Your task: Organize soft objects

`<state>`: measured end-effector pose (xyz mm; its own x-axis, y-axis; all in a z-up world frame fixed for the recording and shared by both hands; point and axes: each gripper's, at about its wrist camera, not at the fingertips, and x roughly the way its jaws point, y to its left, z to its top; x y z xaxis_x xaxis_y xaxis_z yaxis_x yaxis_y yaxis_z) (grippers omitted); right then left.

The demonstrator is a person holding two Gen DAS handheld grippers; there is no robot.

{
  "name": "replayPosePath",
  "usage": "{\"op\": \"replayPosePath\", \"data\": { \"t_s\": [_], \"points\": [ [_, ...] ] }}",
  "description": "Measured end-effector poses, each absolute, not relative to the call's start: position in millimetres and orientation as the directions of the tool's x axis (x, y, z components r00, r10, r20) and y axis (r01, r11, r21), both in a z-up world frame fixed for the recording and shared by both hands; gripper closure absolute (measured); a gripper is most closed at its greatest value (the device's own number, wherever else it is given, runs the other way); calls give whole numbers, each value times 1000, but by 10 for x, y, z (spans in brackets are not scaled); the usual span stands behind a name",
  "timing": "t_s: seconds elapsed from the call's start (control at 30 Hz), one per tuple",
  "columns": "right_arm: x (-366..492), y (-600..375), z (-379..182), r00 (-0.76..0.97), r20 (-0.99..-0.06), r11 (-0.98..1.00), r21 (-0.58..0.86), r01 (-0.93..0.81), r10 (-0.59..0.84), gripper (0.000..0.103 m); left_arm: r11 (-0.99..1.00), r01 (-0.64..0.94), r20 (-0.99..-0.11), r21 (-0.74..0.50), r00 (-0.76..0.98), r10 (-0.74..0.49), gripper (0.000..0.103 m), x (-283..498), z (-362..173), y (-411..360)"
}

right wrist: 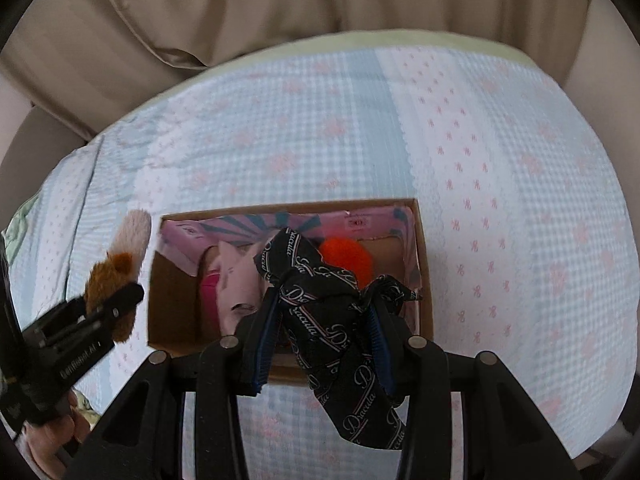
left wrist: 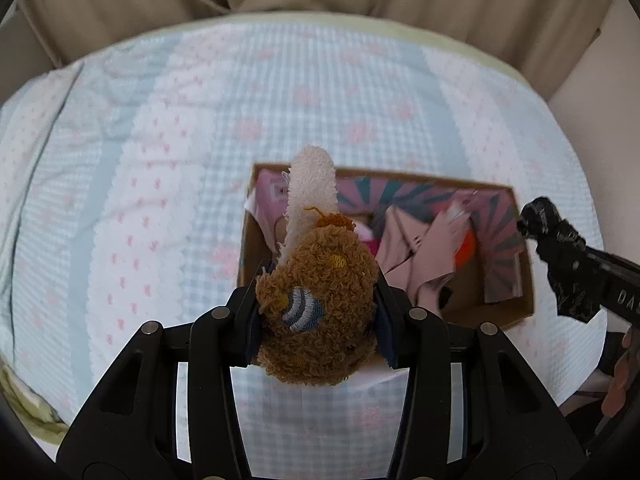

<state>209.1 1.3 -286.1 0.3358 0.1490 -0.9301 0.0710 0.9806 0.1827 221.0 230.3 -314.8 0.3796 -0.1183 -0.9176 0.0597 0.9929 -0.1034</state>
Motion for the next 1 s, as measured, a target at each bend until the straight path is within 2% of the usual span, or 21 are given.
{"op": "replayPosePath", "data": {
  "t_s": [0.27, 0.3, 0.37, 0.4, 0.43, 0.47, 0.5, 0.53, 1.0],
  "points": [
    [2296, -57, -3320, 241, -958, 968, 197, 155, 156, 65, 997, 37, -953, -71, 294, -79, 61, 2435, -3664, 2304],
    [2320, -68, -3380, 227, -961, 965, 200, 169, 160, 65, 997, 40, -955, -66, 288, -74, 58, 2460, -3696, 2287],
    [2356, -91, -3477, 202, -962, 956, 221, 195, 181, 62, 997, 48, -956, -54, 286, -65, 38, 2502, -3755, 2243],
    [2372, -98, -3516, 191, -963, 952, 228, 204, 190, 54, 997, 52, -956, -61, 283, -73, 10, 2510, -3768, 2232],
    [2380, -112, -3545, 184, -964, 949, 231, 213, 194, 39, 996, 57, -956, -74, 280, -87, 0, 2515, -3781, 2219],
    [2382, -126, -3551, 189, -964, 949, 226, 221, 185, 28, 995, 59, -957, -79, 275, -92, 0, 2520, -3791, 2211],
    [2383, -133, -3544, 195, -964, 949, 222, 224, 179, 6, 995, 63, -957, -79, 276, -93, 0, 2510, -3792, 2196],
    [2380, -139, -3532, 201, -964, 949, 220, 224, 176, 0, 995, 68, -957, -76, 274, -92, 0, 2502, -3799, 2181],
    [2227, -159, -3359, 230, -960, 956, 207, 208, 158, 0, 994, 64, -948, -84, 301, -100, 0, 2332, -3610, 2208]
  ]
}}
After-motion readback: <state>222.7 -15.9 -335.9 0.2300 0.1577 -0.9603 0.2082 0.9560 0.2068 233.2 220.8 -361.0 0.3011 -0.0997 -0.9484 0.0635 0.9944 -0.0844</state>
